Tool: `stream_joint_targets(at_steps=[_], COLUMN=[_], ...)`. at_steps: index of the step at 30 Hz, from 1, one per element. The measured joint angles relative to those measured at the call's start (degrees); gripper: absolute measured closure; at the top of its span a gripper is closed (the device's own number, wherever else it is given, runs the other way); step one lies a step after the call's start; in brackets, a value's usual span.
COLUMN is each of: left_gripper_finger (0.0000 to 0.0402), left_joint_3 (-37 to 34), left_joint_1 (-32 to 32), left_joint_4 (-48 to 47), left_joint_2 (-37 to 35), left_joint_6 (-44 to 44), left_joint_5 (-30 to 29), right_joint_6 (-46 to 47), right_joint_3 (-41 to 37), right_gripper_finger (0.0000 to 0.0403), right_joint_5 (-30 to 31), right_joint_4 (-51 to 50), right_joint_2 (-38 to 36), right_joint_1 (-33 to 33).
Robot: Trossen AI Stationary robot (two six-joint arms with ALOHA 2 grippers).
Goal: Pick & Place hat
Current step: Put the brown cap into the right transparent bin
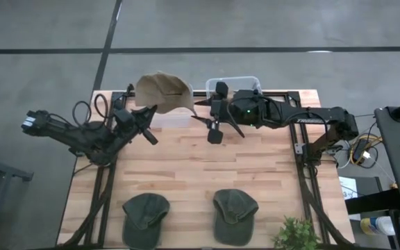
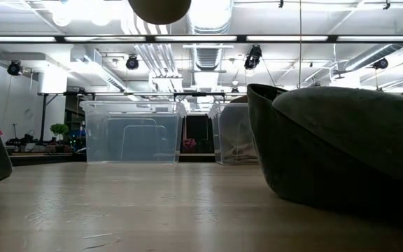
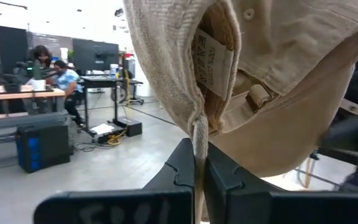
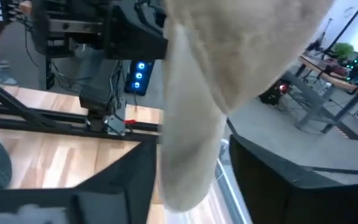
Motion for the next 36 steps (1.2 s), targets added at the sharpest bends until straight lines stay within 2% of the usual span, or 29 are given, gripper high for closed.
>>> stream_joint_targets(at_steps=[3, 6, 8, 12, 24, 28, 36], left_gripper_finger=[0.0395, 0.0394, 0.0385, 0.0359, 0.0238, 0.0224, 0.0223], left_joint_3=[0.00, 0.00, 0.00, -0.04, -0.03, -0.03, -0.03], left_joint_1=[0.02, 0.00, -0.04, 0.00, -0.17, -0.20, -0.17], left_joint_4=[0.00, 0.05, 0.08, -1.21, -9.09, -10.03, -13.36], left_joint_2=[0.67, 1.10, 1.28, 1.31, 0.48, 0.45, 1.24], left_joint_6=[-0.10, -0.16, -0.24, -1.89, -7.46, -7.68, -13.08], left_joint_5=[0.45, 0.22, 0.92, 3.46, 6.35, 8.14, 8.66], right_joint_6=[0.19, 0.19, -0.27, -1.26, -2.23, -2.66, -5.17], right_joint_3=[0.00, 0.01, 0.09, 0.09, 3.53, 6.53, 12.92], right_gripper_finger=[0.0274, 0.0350, 0.0378, 0.0387, 0.0393, 0.0392, 0.0391], right_joint_5=[0.11, 1.37, 2.70, 6.62, 5.80, 6.99, 9.30], right_joint_4=[-0.26, -0.47, -0.38, -1.50, -8.36, -13.89, -27.57], right_joint_2=[0.00, -0.09, -0.22, -0.13, -0.20, -0.20, -0.28], right_joint_1=[-0.01, -0.05, -0.24, -0.29, -3.47, -4.96, -10.15])
